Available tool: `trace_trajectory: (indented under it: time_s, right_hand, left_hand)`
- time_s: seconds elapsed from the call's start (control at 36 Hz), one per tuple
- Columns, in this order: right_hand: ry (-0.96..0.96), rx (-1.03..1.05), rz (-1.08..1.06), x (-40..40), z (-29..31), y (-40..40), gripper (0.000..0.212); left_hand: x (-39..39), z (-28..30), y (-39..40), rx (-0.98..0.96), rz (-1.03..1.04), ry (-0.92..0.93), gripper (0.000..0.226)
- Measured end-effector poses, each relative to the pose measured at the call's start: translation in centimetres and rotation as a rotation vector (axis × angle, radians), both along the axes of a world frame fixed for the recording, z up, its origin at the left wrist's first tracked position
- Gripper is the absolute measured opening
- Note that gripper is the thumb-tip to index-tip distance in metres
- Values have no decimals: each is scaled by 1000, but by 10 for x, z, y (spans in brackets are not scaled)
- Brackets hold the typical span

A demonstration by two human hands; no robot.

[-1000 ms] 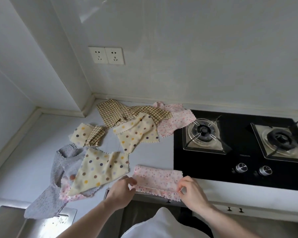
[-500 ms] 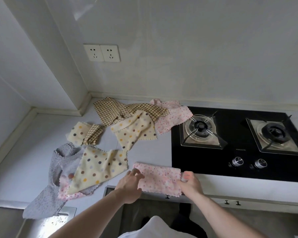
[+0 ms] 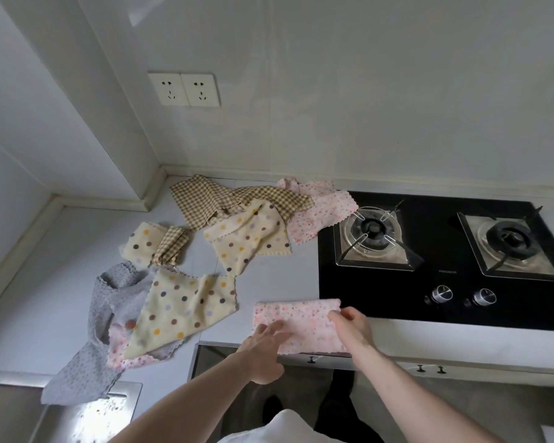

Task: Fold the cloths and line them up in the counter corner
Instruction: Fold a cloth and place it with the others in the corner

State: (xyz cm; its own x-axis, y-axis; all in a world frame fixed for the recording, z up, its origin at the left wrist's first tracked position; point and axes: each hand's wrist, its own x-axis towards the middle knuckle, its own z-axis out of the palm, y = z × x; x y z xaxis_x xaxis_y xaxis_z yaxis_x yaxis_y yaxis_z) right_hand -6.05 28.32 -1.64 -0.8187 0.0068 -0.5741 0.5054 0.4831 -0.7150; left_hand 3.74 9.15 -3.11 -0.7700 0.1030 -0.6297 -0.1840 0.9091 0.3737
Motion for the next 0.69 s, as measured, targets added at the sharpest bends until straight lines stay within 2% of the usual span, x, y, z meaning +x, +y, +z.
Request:
trace_trajectory:
  time_s: [0.08, 0.17, 0.31, 0.42, 0.61, 0.69]
  right_hand:
    - [43, -50, 37, -2, 12, -7, 7]
    - [53, -44, 130, 1, 17, -19, 9]
    - [64, 8, 315, 10, 9, -46, 12]
    - [67, -8, 391, 18, 6, -70, 15]
    - [29, 1, 545, 23, -4, -84, 9]
    - [60, 20, 527, 19, -4, -76, 10]
  left_hand:
    - [2, -2, 3, 93, 92, 9, 72]
    - [5, -7, -1, 192, 294, 79, 56]
    - [15, -3, -20, 150, 541, 187, 37]
    - [23, -2, -39, 102, 586, 171, 37]
    - [26, -1, -52, 66, 601, 165, 39]
    - [16, 0, -51, 78, 588, 163, 42]
